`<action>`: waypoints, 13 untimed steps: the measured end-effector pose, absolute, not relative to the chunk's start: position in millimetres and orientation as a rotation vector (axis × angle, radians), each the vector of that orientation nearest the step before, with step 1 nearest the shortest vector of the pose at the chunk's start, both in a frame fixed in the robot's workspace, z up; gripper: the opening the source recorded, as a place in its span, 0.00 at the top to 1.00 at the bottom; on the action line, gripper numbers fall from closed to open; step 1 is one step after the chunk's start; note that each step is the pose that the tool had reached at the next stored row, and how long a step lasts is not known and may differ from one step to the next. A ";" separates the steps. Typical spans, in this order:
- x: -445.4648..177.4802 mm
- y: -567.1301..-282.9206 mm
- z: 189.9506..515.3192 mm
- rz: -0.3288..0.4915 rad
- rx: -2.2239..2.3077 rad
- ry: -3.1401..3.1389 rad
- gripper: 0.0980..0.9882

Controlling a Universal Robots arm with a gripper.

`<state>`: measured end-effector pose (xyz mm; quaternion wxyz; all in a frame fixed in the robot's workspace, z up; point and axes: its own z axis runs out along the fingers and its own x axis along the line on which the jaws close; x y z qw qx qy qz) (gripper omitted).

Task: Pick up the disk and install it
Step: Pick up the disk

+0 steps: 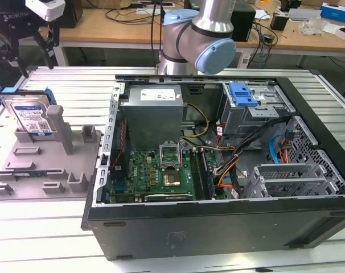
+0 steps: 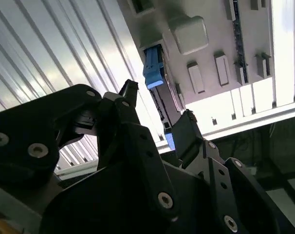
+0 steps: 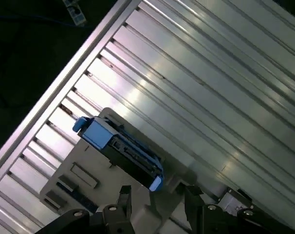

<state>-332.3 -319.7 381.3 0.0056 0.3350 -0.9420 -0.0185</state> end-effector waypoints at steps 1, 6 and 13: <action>-332.3 -319.7 381.2 -0.056 1.098 -2.930 0.48; -332.3 -319.6 380.2 -0.043 1.241 -2.868 0.48; -332.3 -319.6 377.1 -0.036 1.472 -2.752 0.48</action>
